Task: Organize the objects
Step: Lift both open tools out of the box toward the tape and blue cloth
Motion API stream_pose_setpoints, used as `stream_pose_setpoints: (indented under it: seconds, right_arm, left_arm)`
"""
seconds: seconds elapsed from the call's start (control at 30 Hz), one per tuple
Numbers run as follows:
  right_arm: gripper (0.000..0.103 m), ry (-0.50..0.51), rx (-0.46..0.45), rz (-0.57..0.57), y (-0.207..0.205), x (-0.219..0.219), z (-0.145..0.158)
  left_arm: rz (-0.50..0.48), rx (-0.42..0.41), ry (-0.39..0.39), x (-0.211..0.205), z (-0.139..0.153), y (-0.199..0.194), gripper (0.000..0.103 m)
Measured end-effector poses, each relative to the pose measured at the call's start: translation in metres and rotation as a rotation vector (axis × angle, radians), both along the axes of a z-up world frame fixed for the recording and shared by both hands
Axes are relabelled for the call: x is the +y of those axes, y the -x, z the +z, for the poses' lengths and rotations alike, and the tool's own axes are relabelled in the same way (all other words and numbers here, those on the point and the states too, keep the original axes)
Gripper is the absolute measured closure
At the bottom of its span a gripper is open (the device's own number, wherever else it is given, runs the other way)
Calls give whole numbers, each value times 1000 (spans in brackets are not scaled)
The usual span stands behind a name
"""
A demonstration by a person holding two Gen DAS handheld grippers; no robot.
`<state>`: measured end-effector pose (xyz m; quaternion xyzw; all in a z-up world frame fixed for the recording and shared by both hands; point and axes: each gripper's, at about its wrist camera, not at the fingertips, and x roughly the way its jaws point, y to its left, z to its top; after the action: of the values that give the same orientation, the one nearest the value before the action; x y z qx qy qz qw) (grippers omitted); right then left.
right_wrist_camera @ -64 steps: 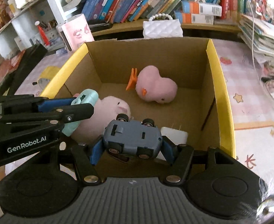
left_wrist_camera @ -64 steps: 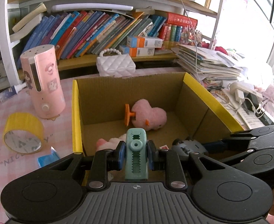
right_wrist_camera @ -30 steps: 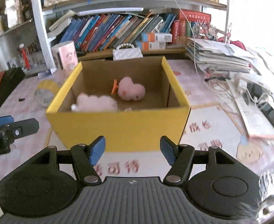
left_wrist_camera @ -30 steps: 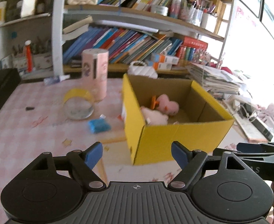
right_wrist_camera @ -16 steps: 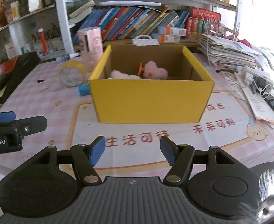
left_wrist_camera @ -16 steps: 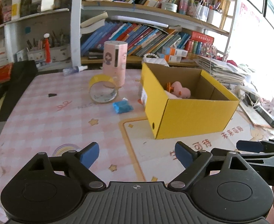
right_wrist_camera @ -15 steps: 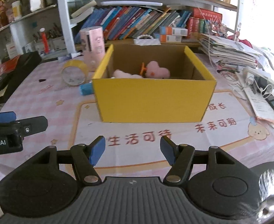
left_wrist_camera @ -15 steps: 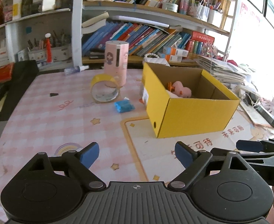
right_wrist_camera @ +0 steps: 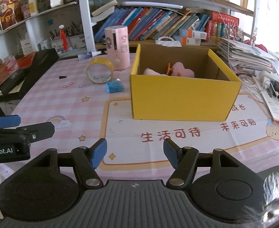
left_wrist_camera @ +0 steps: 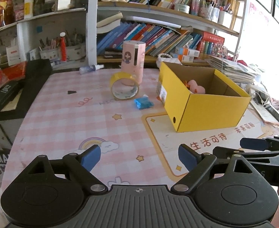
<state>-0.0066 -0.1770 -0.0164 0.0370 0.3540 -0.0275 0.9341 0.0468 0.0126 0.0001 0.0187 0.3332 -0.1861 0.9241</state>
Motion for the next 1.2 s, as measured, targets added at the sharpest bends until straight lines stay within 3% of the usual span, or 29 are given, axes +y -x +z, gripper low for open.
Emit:
stream_pose_setpoints:
  seconds: [0.67,1.2]
  right_arm:
    - [39,18,-12,41,-12,35,2]
    - [53,35,-13,80,-47,57,-4]
  left_arm:
    - [41,4,15,34,-2,-9,12]
    - [85,-5,39,45,3,-52,12]
